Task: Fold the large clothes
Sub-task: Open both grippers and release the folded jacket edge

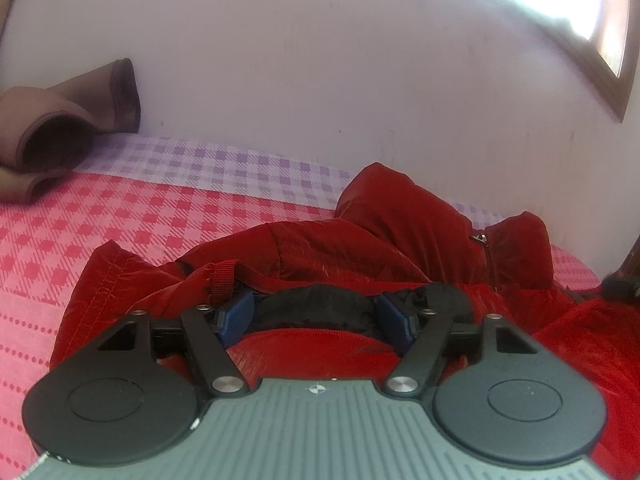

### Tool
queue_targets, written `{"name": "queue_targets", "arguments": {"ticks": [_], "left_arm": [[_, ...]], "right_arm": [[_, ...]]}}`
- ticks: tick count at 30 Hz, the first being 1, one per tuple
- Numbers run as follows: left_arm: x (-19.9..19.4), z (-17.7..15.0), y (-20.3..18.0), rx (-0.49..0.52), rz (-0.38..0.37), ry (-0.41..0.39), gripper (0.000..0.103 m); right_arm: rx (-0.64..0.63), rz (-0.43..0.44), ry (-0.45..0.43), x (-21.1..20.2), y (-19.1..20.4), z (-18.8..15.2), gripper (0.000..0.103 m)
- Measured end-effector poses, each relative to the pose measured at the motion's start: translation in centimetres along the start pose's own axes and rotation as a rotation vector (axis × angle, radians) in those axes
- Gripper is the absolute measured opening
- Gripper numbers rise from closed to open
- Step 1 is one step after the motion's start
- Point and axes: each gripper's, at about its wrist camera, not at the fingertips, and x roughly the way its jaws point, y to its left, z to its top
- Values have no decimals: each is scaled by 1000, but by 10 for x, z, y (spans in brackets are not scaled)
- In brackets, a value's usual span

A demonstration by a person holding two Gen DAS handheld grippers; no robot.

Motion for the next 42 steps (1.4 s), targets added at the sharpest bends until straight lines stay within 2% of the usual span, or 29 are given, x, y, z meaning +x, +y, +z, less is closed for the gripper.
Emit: {"name": "queue_targets", "arguments": {"ticks": [3, 5, 9, 13, 16, 18, 19, 20, 21, 22, 24, 25, 32, 42], "left_arm": [[1, 0, 0, 3, -2, 0, 70], [1, 0, 0, 4, -2, 0, 70], [2, 1, 0, -2, -6, -1, 70], [1, 2, 0, 0, -6, -1, 71], [-2, 4, -2, 13, 4, 6, 71], [-10, 6, -4, 5, 24, 8, 72], [-16, 7, -6, -3, 33, 7, 76], [-24, 10, -8, -7, 34, -3, 85], [-32, 12, -11, -2, 31, -18, 94], [-42, 14, -16, 15, 68, -40, 103], [-60, 16, -26, 70, 151, -95, 103], [-67, 17, -29, 93, 163, -116, 103], [-99, 19, -28, 129, 200, -119, 103], [-109, 12, -14, 150, 235, -64, 103]], "right_arm": [[67, -99, 69, 11, -40, -16, 32], [114, -86, 95, 21, -55, -33, 32], [111, -107, 62, 32, -53, -48, 31], [121, -94, 46, 36, -57, -51, 32], [190, -65, 51, 24, -64, -42, 35], [272, -19, -39, -2, -62, -34, 50], [280, 28, -103, -21, -58, -32, 72], [260, 60, -144, -36, -51, -31, 91], [218, 84, -172, -50, -42, -31, 94], [172, 94, -189, -62, -33, -33, 94], [75, 103, -196, -77, -15, -42, 94], [39, 104, -192, -83, -6, -47, 94], [-22, 146, -157, -94, 28, -91, 94], [-3, 162, -102, -97, 37, -121, 94]]}}
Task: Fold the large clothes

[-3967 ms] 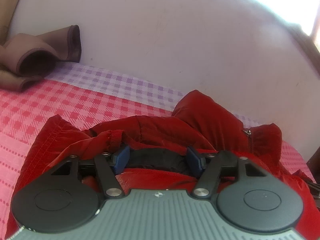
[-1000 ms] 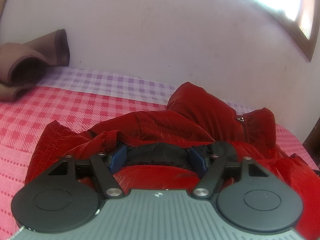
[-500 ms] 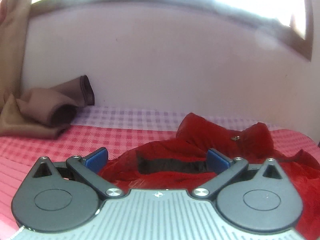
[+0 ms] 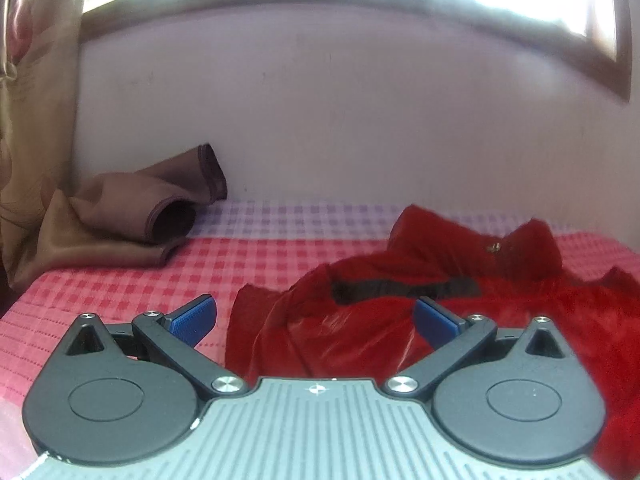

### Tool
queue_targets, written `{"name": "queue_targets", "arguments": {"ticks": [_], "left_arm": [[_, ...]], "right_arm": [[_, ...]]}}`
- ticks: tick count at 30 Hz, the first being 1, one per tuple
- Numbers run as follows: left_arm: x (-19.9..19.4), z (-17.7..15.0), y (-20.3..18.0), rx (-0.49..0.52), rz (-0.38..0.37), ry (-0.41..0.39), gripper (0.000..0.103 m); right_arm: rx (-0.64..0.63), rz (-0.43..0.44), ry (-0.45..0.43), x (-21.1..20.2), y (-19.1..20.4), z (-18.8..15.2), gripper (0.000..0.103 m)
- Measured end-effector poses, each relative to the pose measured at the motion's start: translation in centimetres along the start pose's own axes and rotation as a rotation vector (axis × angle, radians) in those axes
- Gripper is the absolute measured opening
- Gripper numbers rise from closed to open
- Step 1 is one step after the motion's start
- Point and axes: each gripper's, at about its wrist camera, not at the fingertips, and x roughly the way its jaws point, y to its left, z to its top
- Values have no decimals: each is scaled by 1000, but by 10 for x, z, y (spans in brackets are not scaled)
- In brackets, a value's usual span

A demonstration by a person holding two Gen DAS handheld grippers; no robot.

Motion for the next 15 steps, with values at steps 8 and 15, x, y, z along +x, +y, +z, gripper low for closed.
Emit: {"name": "queue_targets", "arguments": {"ticks": [8, 15], "left_arm": [[3, -12, 14, 36, -39, 53, 103], [11, -24, 65, -21, -232, 113, 103]], "right_arm": [[-80, -75, -41, -1, 13, -8, 94], [-105, -171, -71, 5, 4, -11, 98]]}}
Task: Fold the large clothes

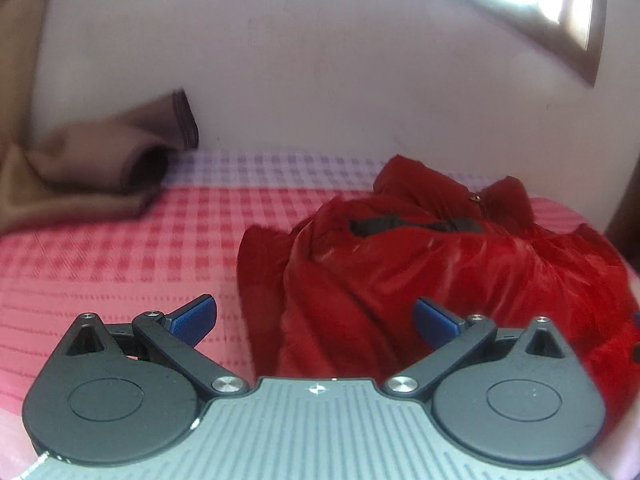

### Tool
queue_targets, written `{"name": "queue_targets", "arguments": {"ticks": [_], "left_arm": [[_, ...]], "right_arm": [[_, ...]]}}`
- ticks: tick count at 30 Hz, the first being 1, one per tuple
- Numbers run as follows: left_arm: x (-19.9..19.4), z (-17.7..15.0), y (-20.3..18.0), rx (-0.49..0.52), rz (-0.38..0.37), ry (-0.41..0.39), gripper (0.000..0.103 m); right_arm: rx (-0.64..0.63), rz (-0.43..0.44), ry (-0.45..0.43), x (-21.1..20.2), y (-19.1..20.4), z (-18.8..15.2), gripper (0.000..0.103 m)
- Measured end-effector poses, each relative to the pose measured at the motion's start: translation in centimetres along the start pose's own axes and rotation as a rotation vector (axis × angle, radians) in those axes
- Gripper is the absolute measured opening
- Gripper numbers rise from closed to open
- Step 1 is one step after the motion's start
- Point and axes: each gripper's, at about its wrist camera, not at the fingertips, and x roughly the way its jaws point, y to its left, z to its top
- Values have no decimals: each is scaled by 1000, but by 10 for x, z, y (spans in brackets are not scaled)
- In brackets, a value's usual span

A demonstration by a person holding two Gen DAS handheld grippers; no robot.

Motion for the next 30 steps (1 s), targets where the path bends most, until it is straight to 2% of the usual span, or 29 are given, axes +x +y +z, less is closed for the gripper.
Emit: {"name": "queue_targets", "arguments": {"ticks": [3, 5, 8, 9, 11, 15, 16, 17, 18, 20, 22, 24, 27, 30], "left_arm": [[7, -5, 25, -57, -94, 44, 96], [14, -8, 35, -81, -157, 73, 87], [35, -11, 52, -157, -295, 147, 75], [44, -13, 59, -208, -351, 177, 74], [49, -14, 66, -234, -418, 170, 74], [60, -14, 72, -291, -510, 182, 74], [62, -15, 72, -304, -524, 186, 73], [64, -15, 68, -315, -529, 189, 64], [63, -16, 66, -339, -536, 188, 60], [55, -20, 65, -351, -540, 138, 49], [46, -27, 68, -363, -516, 88, 43], [43, -31, 69, -410, -504, 75, 41], [36, -33, 63, -401, -459, 67, 41], [37, -37, 66, -484, -462, 62, 37]], "right_arm": [[16, -5, 10, 5, -4, -10, 98], [12, -5, -4, 6, -3, -12, 98], [11, 8, -2, 8, -3, -12, 101], [13, 7, -3, 9, -3, -13, 101], [15, 12, -3, 9, -3, -15, 102], [18, 18, -1, 9, -4, -17, 103], [19, 17, -1, 9, -4, -17, 103], [17, 16, 0, 9, -3, -17, 103], [14, 14, 0, 9, -2, -17, 103], [10, 14, 2, 11, -3, -16, 103], [15, 15, 3, 11, -3, -16, 103], [11, 8, 5, 12, -2, -16, 103], [-9, -13, 18, 14, 2, -14, 103], [2, -23, -9, 7, 6, -11, 103]]}}
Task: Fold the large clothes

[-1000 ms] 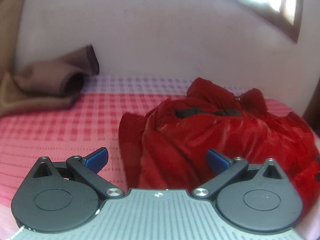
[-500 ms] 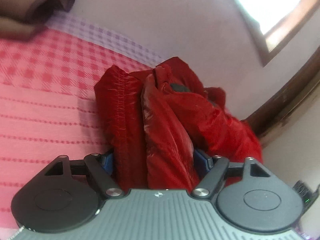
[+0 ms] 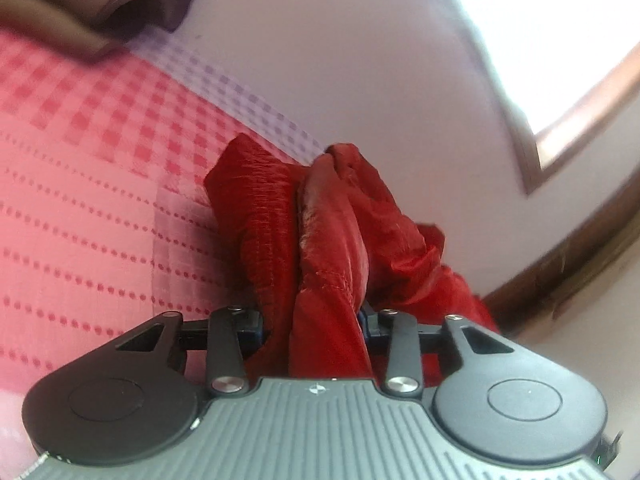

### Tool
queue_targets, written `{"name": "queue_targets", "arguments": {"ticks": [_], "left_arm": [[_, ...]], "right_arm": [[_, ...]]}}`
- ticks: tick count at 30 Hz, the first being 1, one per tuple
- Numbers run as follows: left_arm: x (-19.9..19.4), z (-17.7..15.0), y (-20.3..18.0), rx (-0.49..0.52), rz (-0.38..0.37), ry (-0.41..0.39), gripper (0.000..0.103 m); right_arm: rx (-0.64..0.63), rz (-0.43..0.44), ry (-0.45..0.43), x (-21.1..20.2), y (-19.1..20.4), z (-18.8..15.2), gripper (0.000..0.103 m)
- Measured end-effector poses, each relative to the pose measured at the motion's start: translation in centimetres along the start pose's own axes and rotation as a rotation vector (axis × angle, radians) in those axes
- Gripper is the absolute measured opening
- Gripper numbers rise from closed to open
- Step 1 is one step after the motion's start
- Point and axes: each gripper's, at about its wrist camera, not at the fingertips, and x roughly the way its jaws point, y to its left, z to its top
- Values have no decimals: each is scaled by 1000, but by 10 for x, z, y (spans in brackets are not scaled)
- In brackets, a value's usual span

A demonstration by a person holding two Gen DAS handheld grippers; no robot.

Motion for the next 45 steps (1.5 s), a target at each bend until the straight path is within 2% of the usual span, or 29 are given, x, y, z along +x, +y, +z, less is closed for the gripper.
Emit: {"name": "queue_targets", "arguments": {"ticks": [2, 3, 4, 5, 6, 8, 10, 16, 21, 25, 30, 34, 38, 43, 45], "left_arm": [[-6, -2, 2, -28, -5, -10, 37], [-7, -3, 2, -34, 0, -13, 37], [-7, -2, 1, -46, 2, -14, 37], [-8, -3, 1, -60, 4, -16, 37], [-10, -3, 0, -71, 9, -21, 36], [-12, -2, -4, -75, 25, -29, 34], [-14, -2, -9, -84, 36, -39, 32], [-27, 3, -47, -120, 55, -69, 29], [-38, 6, -108, -106, 16, -78, 29], [-24, -1, -172, -23, 1, -58, 29], [15, -22, -246, 77, -23, -59, 30], [48, -39, -282, 150, -43, -71, 32], [63, -52, -300, 198, -49, -76, 32], [74, -71, -314, 228, -43, -77, 32], [83, -83, -324, 248, -42, -80, 32]], "right_arm": [[6, 41, -71, -12, 7, 9, 101], [-23, 49, -91, -15, 14, 16, 97], [-65, 51, -89, -15, 22, 24, 77], [-102, 60, -76, -11, 29, 32, 44], [-128, 64, -61, -6, 34, 39, 32], [-180, 69, -44, 7, 43, 51, 22], [-238, 84, -19, 22, 52, 57, 17], [-340, 117, 101, 74, 51, 61, 16], [-281, 139, 178, 105, 38, 56, 15], [-70, 194, 211, 118, 11, 54, 15], [206, 272, 220, 123, -32, 46, 12], [362, 327, 237, 122, -60, 44, 12], [468, 354, 241, 94, -91, 47, 14], [414, 325, 94, 9, -135, 41, 22], [413, 260, 63, -16, -161, 29, 23]]}}
